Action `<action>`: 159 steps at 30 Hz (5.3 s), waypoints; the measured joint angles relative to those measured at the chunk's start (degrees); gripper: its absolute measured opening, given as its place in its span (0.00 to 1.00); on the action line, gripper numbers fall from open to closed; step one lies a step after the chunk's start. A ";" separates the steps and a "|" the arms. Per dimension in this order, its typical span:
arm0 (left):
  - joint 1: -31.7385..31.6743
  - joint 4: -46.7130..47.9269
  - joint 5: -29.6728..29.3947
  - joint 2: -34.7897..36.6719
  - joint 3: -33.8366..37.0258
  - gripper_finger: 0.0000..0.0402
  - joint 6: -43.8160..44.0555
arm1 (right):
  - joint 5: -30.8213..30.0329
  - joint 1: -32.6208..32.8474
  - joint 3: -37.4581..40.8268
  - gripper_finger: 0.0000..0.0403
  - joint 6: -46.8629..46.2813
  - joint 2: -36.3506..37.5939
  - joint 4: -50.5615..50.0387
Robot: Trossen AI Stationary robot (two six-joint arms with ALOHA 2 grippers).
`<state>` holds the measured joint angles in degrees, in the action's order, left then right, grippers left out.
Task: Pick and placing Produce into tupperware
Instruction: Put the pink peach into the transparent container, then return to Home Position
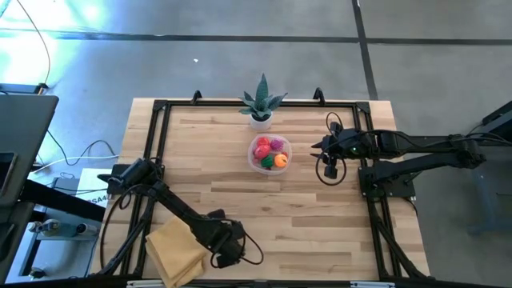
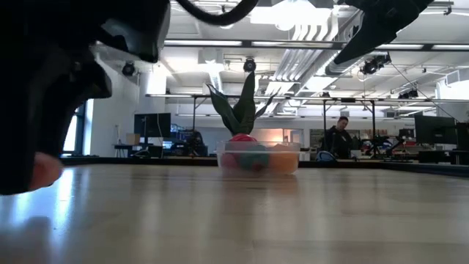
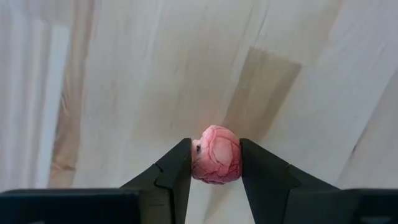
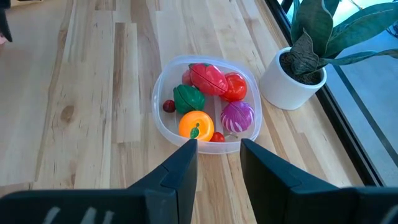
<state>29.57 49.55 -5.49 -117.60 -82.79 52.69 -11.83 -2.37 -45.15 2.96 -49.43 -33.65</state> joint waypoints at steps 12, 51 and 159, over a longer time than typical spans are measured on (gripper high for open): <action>-7.82 7.18 -9.90 0.17 -8.96 0.29 -11.90 | 0.02 0.00 0.00 0.28 0.00 0.00 0.00; -49.21 -14.08 9.37 -0.66 -15.77 0.29 -45.73 | 0.00 0.00 0.00 0.28 0.00 0.01 0.00; -34.81 -42.13 8.21 81.61 40.37 0.13 -43.89 | 0.00 0.00 0.00 0.28 0.00 0.02 0.02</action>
<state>-5.23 7.42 2.72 -35.99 -42.42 8.80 -11.84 -2.37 -45.15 2.96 -49.41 -33.63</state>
